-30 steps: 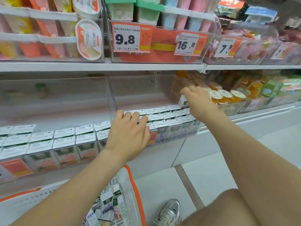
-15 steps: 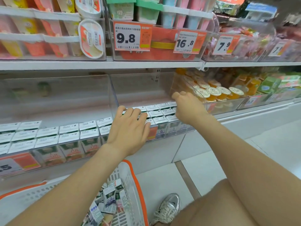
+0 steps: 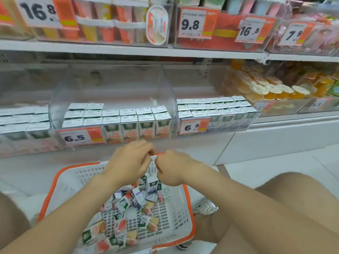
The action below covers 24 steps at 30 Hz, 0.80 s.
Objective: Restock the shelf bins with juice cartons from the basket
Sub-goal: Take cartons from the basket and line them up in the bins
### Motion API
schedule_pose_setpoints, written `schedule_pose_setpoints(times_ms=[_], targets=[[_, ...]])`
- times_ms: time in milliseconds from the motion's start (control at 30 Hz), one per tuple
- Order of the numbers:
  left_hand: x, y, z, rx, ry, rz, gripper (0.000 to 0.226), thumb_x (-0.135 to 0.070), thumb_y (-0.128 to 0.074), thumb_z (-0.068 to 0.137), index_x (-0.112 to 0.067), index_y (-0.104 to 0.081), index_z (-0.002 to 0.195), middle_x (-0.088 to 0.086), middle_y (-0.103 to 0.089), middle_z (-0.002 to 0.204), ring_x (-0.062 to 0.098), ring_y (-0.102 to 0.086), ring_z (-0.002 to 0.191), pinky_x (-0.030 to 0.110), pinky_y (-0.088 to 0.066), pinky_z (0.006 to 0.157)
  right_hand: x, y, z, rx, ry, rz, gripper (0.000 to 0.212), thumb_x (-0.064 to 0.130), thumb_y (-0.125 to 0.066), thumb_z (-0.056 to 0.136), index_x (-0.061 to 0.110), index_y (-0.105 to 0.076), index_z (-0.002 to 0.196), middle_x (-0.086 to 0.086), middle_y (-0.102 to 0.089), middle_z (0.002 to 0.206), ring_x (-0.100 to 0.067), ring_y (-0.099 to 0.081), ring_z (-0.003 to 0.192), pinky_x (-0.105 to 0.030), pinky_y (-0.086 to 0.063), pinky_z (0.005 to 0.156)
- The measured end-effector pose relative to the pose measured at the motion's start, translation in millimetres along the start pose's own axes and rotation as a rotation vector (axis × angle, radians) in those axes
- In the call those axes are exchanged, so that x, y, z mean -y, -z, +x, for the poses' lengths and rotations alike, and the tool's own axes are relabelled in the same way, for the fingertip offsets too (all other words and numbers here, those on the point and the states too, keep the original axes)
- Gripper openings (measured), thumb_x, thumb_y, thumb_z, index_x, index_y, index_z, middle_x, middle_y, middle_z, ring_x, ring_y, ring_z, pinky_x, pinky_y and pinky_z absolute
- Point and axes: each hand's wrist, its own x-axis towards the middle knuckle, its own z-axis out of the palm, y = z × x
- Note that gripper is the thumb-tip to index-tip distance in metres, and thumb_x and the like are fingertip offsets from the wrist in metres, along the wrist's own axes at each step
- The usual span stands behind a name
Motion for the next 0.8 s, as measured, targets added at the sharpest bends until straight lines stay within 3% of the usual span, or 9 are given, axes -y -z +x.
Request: schedule_pose_setpoints(times_ms=[133, 267, 400, 467, 533, 600, 700, 800], targets=[[42.2, -31.1, -40.8, 0.387, 0.187, 0.043, 0.025, -0.016, -0.045, 0.103, -0.024, -0.066, 0.112, -0.005, -0.063, 0.113, 0.017, -0.056, 0.103, 0.035, -0.049, 0.082, 25.3, -45.8, 30.1, 0.174, -0.006, -0.080, 0.019, 0.009, -0.052, 0.101, 0.013, -0.044, 0.084, -0.006, -0.045, 0.084, -0.023, -0.047, 0.065, -0.035, -0.037, 0.054], [73.1, -66.6, -71.2, 0.537, 0.329, 0.040, 0.025, -0.015, -0.046, 0.104, -0.025, -0.068, 0.112, 0.000, -0.064, 0.117, 0.022, -0.060, 0.103, 0.040, -0.053, 0.085, 24.9, -82.0, 58.0, 0.240, -0.046, -0.038, 0.006, 0.003, -0.050, 0.101, 0.009, -0.050, 0.100, -0.013, -0.051, 0.100, -0.027, -0.049, 0.072, -0.040, -0.044, 0.067], [96.8, -102.4, -103.5, 0.688, 0.496, -0.008, 0.026, -0.003, -0.047, 0.100, -0.023, -0.062, 0.107, -0.001, -0.060, 0.112, 0.021, -0.059, 0.095, 0.038, -0.053, 0.079, 9.0, -132.6, 84.4, 0.345, -0.113, 0.031, 0.018, 0.005, -0.053, 0.102, 0.010, -0.048, 0.085, -0.007, -0.048, 0.089, -0.025, -0.051, 0.071, -0.039, -0.046, 0.062], [107.5, -120.6, -121.7, 0.778, 0.578, -0.049, 0.028, -0.001, -0.048, 0.097, -0.024, -0.060, 0.108, -0.002, -0.057, 0.109, 0.022, -0.061, 0.098, 0.041, -0.055, 0.086, 4.2, -152.6, 93.6, 0.374, -0.147, 0.077, 0.009, 0.006, -0.052, 0.102, 0.008, -0.059, 0.107, -0.010, -0.058, 0.103, -0.030, -0.062, 0.089, -0.043, -0.056, 0.077], [114.3, -136.7, -137.9, 0.826, 0.651, -0.085, 0.022, -0.004, -0.054, 0.095, -0.025, -0.056, 0.100, -0.001, -0.062, 0.108, 0.020, -0.062, 0.097, 0.041, -0.057, 0.089, 2.6, -172.0, 103.6, 0.385, -0.174, 0.138, 0.029, 0.004, -0.047, 0.103, 0.010, -0.057, 0.129, -0.013, -0.062, 0.123, -0.033, -0.065, 0.104, -0.046, -0.057, 0.089], [116.3, -150.8, -151.3, 0.872, 0.702, -0.130, 0.017, -0.012, -0.064, 0.096, -0.023, -0.057, 0.106, 0.000, -0.064, 0.113, 0.019, -0.063, 0.101, 0.039, -0.057, 0.093, 10.3, -188.0, 111.1, 0.365, -0.166, 0.202, 0.044, 0.001, -0.045, 0.101, 0.019, -0.053, 0.141, -0.015, -0.062, 0.130, -0.036, -0.065, 0.107, -0.046, -0.057, 0.089], [115.0, -171.0, -167.9, 0.967, 0.721, -0.192, 0.042, -0.024, -0.075, 0.094, -0.022, -0.054, 0.130, 0.002, -0.052, 0.131, 0.022, -0.058, 0.110, 0.036, -0.052, 0.101, 31.0, -213.4, 121.9, 0.346, -0.096, 0.216, 0.063, -0.003, -0.049, 0.097, 0.031, -0.046, 0.150, -0.015, -0.056, 0.137, -0.038, -0.061, 0.116, -0.051, -0.056, 0.094], [107.6, -190.3, -179.0, 1.099, 0.694, -0.208, 0.072, -0.007, -0.070, 0.091, -0.047, -0.043, 0.144, 0.001, -0.032, 0.149, 0.038, -0.051, 0.129, 0.052, -0.048, 0.110, 47.2, -233.9, 130.2, 0.375, -0.069, 0.179, 0.064, -0.001, -0.048, 0.098, 0.033, -0.046, 0.152, -0.015, -0.041, 0.147, -0.040, -0.056, 0.124, -0.053, -0.052, 0.101]])
